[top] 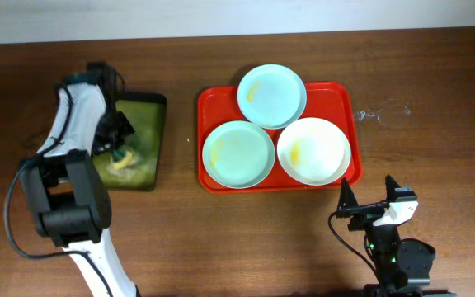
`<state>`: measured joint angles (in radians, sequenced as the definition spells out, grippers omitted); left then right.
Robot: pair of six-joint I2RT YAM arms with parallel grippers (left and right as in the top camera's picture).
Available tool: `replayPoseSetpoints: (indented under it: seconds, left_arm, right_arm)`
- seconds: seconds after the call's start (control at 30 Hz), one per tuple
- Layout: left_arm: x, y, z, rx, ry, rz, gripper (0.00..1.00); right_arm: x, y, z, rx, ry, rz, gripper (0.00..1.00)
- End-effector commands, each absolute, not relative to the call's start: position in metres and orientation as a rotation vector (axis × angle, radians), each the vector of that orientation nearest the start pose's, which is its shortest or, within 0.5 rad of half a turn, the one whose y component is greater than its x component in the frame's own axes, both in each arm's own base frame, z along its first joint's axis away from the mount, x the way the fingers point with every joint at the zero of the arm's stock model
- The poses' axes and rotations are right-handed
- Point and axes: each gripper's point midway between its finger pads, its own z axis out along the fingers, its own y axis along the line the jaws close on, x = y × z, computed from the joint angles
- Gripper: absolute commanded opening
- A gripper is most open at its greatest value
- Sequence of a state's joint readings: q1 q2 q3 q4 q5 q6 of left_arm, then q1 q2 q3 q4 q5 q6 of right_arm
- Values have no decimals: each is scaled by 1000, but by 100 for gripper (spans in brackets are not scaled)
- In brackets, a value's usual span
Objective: Clean dirty plates on tray and stack at the side
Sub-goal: 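Lift the sponge with the left gripper and move it over the pale green plate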
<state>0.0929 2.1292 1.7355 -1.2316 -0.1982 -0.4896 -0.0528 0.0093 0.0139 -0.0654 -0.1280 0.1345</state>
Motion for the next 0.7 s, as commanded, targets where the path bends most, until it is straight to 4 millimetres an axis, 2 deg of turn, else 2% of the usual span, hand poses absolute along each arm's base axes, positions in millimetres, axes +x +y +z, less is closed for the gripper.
replayPoseSetpoints:
  seconds: [0.0, 0.03, 0.07, 0.13, 0.17, 0.23, 0.27, 0.3, 0.33, 0.4, 0.43, 0.47, 0.5, 0.53, 0.57, 0.6, 0.67]
  left_arm:
    - [417, 65, 125, -866, 2929, 209, 0]
    - [417, 55, 131, -868, 2944, 120, 0]
    - [416, 48, 128, -869, 2963, 75, 0]
    - [411, 36, 99, -842, 3014, 70, 0]
    - [406, 29, 77, -823, 3038, 79, 0]
    - [393, 23, 47, -811, 3082, 94, 0]
    - [390, 23, 45, -813, 3091, 98, 0]
    - [391, 24, 51, -793, 3088, 91, 0]
    - [397, 23, 73, -766, 3066, 78, 0]
    - [408, 20, 123, -745, 2982, 20, 0]
    - [413, 11, 155, -721, 2923, -73, 0]
    - [417, -8, 193, -663, 2837, -209, 0]
    - [416, -24, 217, -598, 2781, -280, 0]
    - [409, -52, 236, -496, 2753, -325, 0]
    - [406, -67, 239, -444, 2759, -335, 0]
    - [397, -106, 236, -310, 2795, -355, 0]
    - [392, -170, 212, -100, 2813, -388, 0]
  right_arm:
    - [246, 6, 159, 66, 1637, 157, 98]
    - [246, 6, 159, 66, 1637, 157, 98]
    - [246, 6, 159, 66, 1637, 157, 98]
    - [246, 6, 159, 66, 1637, 157, 98]
    - [246, 6, 159, 67, 1637, 156, 98]
    - [246, 6, 159, 66, 1637, 157, 98]
    - [246, 6, 159, 66, 1637, 157, 98]
    - [246, 6, 159, 67, 1637, 156, 98]
    - [246, 6, 159, 66, 1637, 157, 98]
    - [246, 6, 159, 66, 1637, 157, 98]
    - [246, 6, 159, 66, 1637, 157, 98]
    - [246, 6, 159, 66, 1637, 157, 98]
    - [246, 6, 159, 66, 1637, 157, 98]
    - [246, 6, 159, 67, 1637, 156, 98]
    - [246, 6, 159, 66, 1637, 157, 98]
    - [246, 6, 159, 66, 1637, 157, 98]
    - [246, 6, 159, 66, 1637, 157, 98]
